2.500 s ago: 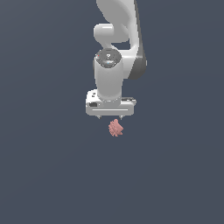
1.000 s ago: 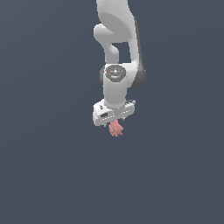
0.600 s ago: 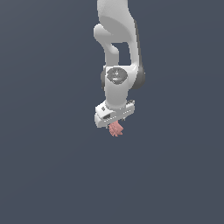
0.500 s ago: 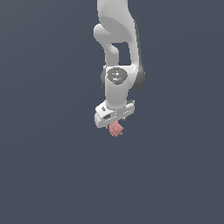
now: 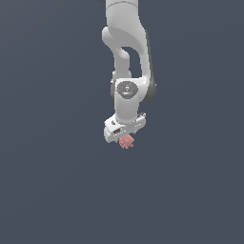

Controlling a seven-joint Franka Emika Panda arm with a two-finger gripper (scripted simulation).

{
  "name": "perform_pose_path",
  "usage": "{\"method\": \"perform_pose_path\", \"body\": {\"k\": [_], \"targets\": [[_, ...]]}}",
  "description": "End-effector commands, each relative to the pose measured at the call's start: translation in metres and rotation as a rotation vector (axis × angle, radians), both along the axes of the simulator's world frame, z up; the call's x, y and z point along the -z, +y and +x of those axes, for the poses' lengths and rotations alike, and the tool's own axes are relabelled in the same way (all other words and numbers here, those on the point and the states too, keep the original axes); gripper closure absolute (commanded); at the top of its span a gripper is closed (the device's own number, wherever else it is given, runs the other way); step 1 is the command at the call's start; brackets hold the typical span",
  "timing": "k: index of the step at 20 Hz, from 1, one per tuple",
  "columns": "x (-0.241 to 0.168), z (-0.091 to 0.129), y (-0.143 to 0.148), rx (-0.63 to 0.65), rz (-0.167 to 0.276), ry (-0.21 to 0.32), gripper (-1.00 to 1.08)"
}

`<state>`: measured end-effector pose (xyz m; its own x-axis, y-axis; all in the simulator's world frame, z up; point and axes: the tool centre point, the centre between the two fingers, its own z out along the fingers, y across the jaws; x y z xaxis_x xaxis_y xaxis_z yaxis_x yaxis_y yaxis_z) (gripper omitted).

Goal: Pick up the object and move it to a goal position.

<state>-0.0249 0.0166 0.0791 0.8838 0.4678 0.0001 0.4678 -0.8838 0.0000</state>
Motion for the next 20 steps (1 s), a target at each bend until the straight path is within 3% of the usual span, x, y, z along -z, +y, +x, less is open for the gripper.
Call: {"method": "perform_pose_path", "body": {"k": [1, 7, 8, 20], "targets": [[0.012, -0.001, 0.000, -0.001, 0.000, 0.000, -0.92], [0.024, 0.000, 0.000, -0.002, 0.000, 0.000, -0.92], [0.024, 0.000, 0.000, -0.002, 0.000, 0.000, 1.08], [0.021, 0.001, 0.000, -0.002, -0.001, 0.000, 1.08]]}}
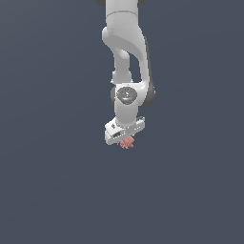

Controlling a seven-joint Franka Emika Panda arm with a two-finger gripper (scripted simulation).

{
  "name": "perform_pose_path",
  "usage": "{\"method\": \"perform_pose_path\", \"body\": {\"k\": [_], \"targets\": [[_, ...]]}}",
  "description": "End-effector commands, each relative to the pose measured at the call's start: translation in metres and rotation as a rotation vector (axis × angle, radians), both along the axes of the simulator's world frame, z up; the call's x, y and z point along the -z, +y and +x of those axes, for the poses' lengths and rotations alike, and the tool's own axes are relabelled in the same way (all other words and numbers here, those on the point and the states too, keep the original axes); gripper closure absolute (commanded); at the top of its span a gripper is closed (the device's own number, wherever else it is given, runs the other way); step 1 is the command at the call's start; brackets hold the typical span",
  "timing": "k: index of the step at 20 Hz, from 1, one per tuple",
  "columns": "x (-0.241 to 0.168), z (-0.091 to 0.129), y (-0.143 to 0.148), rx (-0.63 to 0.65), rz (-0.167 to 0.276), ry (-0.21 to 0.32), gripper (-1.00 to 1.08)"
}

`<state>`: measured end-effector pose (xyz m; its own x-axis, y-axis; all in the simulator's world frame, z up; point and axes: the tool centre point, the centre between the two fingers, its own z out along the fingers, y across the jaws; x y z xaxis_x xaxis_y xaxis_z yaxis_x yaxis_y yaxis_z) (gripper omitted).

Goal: Pick up the object and move it to a goal position.

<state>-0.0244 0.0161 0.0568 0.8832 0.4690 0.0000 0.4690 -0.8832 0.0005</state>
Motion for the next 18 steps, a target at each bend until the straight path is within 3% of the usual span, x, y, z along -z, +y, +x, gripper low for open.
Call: {"method": "perform_pose_path", "body": {"k": [1, 9, 18], "targets": [[-0.003, 0.000, 0.001, 0.000, 0.000, 0.000, 1.08], [-0.038, 0.004, 0.015, 0.000, 0.000, 0.000, 1.08], [-0.119, 0.013, 0.049, -0.001, 0.000, 0.000, 1.08]]}}
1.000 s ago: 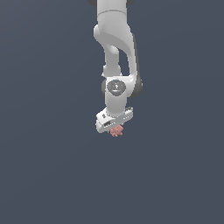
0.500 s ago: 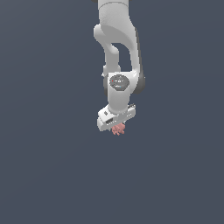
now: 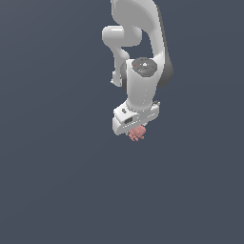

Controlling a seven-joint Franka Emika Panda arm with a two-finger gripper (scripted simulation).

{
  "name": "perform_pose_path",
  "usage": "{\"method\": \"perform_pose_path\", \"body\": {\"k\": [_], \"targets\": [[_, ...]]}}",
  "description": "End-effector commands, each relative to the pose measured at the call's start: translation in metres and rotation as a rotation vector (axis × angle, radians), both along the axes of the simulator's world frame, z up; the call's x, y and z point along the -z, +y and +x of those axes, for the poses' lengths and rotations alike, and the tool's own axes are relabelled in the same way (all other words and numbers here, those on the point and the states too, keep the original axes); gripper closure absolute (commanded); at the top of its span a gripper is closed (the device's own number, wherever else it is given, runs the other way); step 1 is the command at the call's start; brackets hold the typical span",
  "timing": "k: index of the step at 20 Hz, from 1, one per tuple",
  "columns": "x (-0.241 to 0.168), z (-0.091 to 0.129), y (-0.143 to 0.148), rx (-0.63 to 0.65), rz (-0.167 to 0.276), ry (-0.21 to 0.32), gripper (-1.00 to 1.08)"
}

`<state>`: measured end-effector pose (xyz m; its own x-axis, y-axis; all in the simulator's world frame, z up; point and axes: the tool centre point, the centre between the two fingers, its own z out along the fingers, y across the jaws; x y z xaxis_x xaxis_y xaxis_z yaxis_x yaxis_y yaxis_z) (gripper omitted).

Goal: Pick up the object and move it to a goal position.

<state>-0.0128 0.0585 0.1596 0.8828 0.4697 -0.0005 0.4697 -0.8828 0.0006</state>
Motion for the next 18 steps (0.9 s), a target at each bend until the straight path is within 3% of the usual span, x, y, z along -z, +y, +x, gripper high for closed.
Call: {"method": "perform_pose_path", "body": {"k": [1, 18], "targets": [[-0.027, 0.003, 0.011, 0.000, 0.000, 0.000, 1.08], [-0.197, 0.026, 0.081, 0.000, 0.001, 0.000, 1.08]]}}
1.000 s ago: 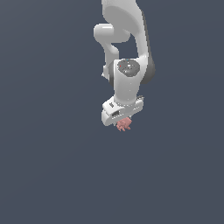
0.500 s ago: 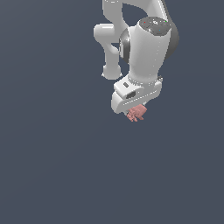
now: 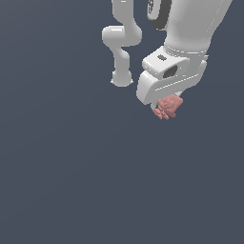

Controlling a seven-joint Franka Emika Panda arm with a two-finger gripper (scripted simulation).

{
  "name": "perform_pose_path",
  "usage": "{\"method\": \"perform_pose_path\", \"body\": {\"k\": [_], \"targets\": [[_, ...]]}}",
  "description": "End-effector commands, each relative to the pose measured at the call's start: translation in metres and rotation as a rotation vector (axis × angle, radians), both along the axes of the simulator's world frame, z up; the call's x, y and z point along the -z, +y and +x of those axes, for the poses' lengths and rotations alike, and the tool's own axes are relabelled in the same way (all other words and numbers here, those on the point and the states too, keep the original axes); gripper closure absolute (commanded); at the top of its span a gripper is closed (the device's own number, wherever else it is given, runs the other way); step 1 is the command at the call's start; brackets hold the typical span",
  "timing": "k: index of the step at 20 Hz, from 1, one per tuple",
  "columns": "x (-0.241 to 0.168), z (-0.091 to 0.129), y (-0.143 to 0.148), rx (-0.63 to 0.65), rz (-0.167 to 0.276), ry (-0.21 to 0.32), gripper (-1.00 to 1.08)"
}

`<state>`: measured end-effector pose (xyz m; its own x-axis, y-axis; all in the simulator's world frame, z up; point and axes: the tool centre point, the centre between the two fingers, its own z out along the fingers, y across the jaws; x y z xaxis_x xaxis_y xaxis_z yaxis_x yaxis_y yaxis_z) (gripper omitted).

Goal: Pick up the object and move it to a goal position.

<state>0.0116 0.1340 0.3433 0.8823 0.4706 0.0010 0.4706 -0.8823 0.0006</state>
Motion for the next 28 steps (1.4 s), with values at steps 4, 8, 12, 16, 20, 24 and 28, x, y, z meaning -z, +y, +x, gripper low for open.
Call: {"method": "perform_pose_path", "body": {"k": [4, 8, 12, 16, 20, 24, 28], "targets": [[-0.043, 0.007, 0.018, 0.001, 0.000, 0.001, 1.08], [-0.069, 0.011, 0.028, 0.001, 0.000, 0.001, 1.08], [-0.089, 0.016, 0.036, 0.002, 0.000, 0.001, 1.08], [-0.103, 0.019, 0.042, 0.002, 0.000, 0.001, 1.08], [-0.112, 0.021, 0.046, 0.002, 0.000, 0.001, 1.08], [-0.117, 0.022, 0.048, 0.001, 0.000, 0.001, 1.08], [-0.119, 0.023, 0.049, 0.001, 0.000, 0.001, 1.08]]}}
